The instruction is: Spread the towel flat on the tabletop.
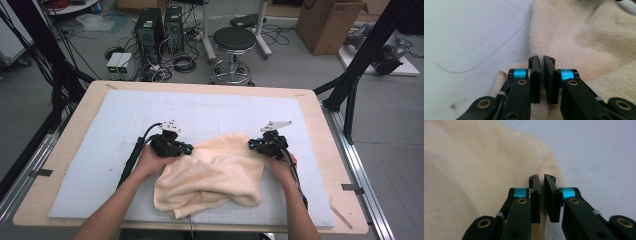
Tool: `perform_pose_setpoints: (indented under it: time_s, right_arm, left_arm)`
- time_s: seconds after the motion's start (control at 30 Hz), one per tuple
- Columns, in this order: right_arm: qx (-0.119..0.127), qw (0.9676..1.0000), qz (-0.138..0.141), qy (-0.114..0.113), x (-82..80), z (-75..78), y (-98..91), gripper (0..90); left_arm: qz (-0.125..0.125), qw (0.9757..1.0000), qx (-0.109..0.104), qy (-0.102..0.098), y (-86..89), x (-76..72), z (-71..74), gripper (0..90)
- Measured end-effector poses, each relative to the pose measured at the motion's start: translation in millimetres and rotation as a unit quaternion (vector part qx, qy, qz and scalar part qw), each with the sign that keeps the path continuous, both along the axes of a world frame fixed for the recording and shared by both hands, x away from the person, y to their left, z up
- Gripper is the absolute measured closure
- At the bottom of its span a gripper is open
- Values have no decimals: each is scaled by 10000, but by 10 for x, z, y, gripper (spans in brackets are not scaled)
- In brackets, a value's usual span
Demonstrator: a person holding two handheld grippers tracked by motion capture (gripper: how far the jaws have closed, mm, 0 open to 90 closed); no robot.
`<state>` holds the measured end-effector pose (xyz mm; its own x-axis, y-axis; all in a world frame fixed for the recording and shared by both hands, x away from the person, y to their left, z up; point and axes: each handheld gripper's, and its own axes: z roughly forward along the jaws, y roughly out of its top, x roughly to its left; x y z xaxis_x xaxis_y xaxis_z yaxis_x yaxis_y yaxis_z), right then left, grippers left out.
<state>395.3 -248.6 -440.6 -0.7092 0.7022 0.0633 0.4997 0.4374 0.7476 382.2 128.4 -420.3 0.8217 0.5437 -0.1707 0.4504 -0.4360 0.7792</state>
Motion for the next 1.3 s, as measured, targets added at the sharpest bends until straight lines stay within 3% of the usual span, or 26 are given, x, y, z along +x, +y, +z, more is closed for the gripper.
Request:
perform_pose_setpoints:
  time_s: [0.1, 0.2, 0.27, 0.37, 0.43, 0.5, 0.53, 0.57, 0.63, 0.67, 0.7, 0.73, 0.77, 0.8, 0.83, 0.87, 0.9, 0.93, 0.97, 1.03, 1.13, 1.23, 1.3]
  right_arm:
    - [94, 9995, 105, -300, -19, 122, 92, 850]
    - [275, 9983, 175, -492, -24, 305, 184, 855]
    - [394, 9967, 267, -656, -29, 438, 242, 855]
    - [479, 9953, 431, -718, -25, 578, 331, 857]
    - [510, 9948, 582, -659, -51, 608, 385, 857]
    - [371, 9953, 677, -580, -62, 601, 433, 861]
    - [391, 9955, 685, -526, -49, 597, 446, 866]
    - [388, 9955, 671, -545, -13, 603, 455, 870]
    - [187, 9959, 475, -752, 132, 720, 473, 872]
    - [178, 9958, 295, -852, 274, 838, 481, 870]
    - [161, 9954, 21, -949, 427, 981, 496, 835]
    - [177, 9928, -249, -1156, 565, 1105, 510, 691]
    - [126, 9914, -499, -1201, 681, 1192, 520, 587]
    - [231, 9925, -605, -1041, 764, 1228, 508, 557]
    - [361, 9929, -594, -961, 802, 1221, 493, 563]
    - [319, 9934, -558, -954, 798, 1189, 492, 560]
    - [249, 9948, -513, -841, 800, 1139, 495, 544]
    - [206, 9968, -443, -631, 797, 1085, 495, 532]
    - [143, 9975, -393, -577, 781, 1019, 490, 535]
    - [62, 9968, -387, -702, 675, 885, 462, 544]
    - [81, 9983, -287, -509, 534, 727, 382, 533]
    - [363, 9981, -217, -450, 342, 639, 297, 530]
    - [442, 9978, -152, -459, 224, 596, 263, 530]
  left_arm:
    - [266, 9992, -153, -264, 116, -35, 118, 852]
    - [610, 9959, -417, -526, 269, -68, 268, 852]
    - [692, 9943, -503, -637, 378, -91, 366, 852]
    - [511, 9956, -589, -524, 536, -143, 477, 852]
    - [323, 9977, -482, -359, 620, -167, 489, 851]
    - [439, 9978, -347, -356, 667, -132, 459, 851]
    - [596, 9966, -364, -435, 681, -79, 449, 853]
    - [778, 9946, -356, -580, 684, 6, 462, 856]
    - [1272, 9875, -389, -848, 604, 311, 566, 858]
    - [1513, 9827, -284, -1031, 523, 499, 653, 853]
    - [1859, 9744, 6, -1265, 437, 667, 727, 789]
    - [2200, 9686, 187, -1143, 378, 803, 779, 633]
    - [2232, 9711, 28, -846, 380, 889, 800, 546]
    - [2157, 9731, -207, -779, 385, 906, 791, 576]
    - [2132, 9729, -169, -879, 385, 881, 768, 600]
    - [2079, 9738, -121, -918, 392, 849, 726, 601]
    - [1955, 9772, -151, -821, 423, 824, 680, 591]
    - [1917, 9786, -143, -740, 458, 791, 634, 578]
    - [1905, 9788, -142, -738, 496, 742, 583, 577]
    - [1872, 9797, -202, -683, 574, 637, 499, 580]
    - [1791, 9811, -192, -708, 667, 458, 414, 564]
    - [1653, 9837, -279, -654, 717, 281, 360, 550]
    - [1527, 9851, -275, -735, 719, 152, 327, 537]
